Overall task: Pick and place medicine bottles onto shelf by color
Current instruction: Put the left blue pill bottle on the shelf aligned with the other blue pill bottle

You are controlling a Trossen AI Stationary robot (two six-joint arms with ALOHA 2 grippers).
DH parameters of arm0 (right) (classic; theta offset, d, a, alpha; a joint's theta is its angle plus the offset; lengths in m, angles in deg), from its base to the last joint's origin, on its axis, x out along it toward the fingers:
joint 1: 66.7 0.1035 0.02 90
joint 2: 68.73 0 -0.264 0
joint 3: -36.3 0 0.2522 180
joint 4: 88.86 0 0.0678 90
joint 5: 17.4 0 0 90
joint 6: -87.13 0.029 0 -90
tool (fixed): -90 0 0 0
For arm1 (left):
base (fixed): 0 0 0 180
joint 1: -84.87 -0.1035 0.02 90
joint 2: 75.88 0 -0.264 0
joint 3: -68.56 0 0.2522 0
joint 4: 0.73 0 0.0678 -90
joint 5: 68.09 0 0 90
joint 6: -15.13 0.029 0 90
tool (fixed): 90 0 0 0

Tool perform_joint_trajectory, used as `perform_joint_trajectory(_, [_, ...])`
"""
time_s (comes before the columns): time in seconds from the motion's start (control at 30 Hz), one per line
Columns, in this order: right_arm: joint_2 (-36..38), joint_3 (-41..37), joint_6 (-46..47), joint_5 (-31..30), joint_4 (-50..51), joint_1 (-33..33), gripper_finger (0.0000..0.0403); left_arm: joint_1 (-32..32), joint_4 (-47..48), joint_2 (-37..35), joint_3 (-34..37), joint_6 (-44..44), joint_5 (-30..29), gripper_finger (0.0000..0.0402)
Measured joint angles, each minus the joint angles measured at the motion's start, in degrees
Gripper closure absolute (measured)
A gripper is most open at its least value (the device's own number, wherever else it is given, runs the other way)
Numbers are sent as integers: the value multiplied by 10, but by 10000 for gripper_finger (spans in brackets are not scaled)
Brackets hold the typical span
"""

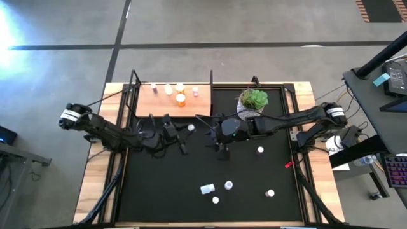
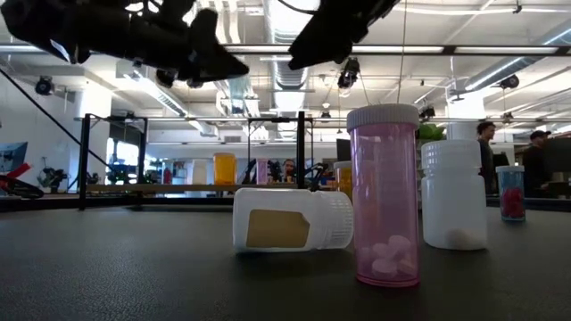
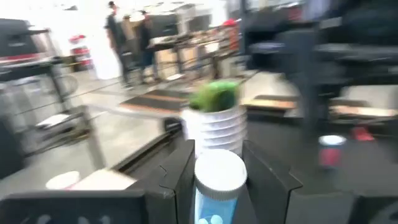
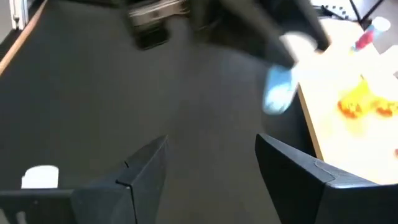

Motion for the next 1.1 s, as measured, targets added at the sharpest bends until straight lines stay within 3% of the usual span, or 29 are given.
perform_joint_trajectory(0.27, [7,-22,-12,-1,25,-2,174,-64,213,-109,0,-36,-55,296])
perform_joint_trajectory(0.47, [8,-63,-15,-1,14,-16,174,-146,444,-229,1,-154,-66,295])
perform_joint_trajectory(0.57, [9,-88,-15,-2,-9,-24,174,-182,505,-272,15,-214,-69,295])
perform_joint_trajectory(0.77, [13,-122,-26,-1,-67,-35,174,-217,425,-294,108,-275,-87,295])
perform_joint_trajectory(0.93, [20,-126,-27,-1,-81,-35,174,-231,300,-271,178,-275,-171,295])
perform_joint_trajectory(1.1, [20,-124,-31,-1,-90,-35,174,-258,226,-227,207,-273,-183,295])
